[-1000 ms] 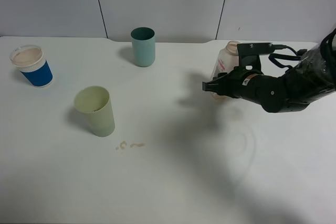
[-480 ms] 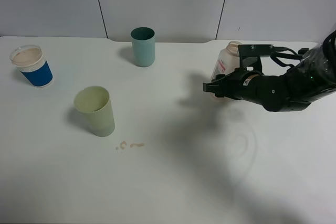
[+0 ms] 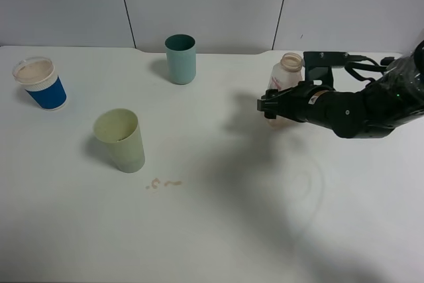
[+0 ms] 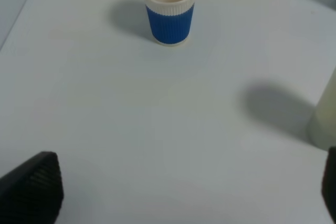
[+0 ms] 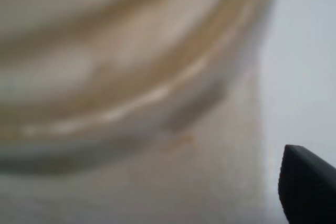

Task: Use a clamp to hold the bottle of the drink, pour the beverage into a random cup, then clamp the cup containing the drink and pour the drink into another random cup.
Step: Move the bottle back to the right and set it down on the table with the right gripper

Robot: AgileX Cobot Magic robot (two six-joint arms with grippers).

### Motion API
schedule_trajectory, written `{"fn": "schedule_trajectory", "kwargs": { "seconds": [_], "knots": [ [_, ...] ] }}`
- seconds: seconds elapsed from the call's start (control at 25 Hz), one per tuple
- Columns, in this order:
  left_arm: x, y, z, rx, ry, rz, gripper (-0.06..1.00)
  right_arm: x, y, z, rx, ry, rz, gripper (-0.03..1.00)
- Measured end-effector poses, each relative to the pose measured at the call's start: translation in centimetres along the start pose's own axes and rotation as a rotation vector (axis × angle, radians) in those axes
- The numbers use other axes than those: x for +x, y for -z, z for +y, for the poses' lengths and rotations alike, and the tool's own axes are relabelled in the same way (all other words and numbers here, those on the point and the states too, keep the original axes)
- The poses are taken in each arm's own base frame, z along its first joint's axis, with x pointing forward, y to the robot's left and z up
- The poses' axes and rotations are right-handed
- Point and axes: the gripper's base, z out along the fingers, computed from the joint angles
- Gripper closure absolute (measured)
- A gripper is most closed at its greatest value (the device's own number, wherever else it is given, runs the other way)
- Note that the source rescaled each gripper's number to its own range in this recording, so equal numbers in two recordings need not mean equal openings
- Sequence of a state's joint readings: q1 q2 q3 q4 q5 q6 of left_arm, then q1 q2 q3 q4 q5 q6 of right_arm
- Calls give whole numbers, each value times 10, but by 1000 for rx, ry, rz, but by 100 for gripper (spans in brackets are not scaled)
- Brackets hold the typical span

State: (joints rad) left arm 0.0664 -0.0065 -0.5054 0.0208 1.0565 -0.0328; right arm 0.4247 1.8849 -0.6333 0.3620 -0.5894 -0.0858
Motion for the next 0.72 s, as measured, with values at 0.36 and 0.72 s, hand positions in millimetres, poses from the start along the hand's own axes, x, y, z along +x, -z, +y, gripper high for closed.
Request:
{"fn": "schedule_trajectory", "kwargs": {
  "seconds": [0.36, 0.72],
  "knots": [
    [0, 0, 0, 0, 0, 0, -6, -10, 7, 1, -9, -9, -29, 19],
    [0, 0, 0, 0, 0, 0, -6, -24, 22, 3, -35, -19, -24, 10]
  ]
}}
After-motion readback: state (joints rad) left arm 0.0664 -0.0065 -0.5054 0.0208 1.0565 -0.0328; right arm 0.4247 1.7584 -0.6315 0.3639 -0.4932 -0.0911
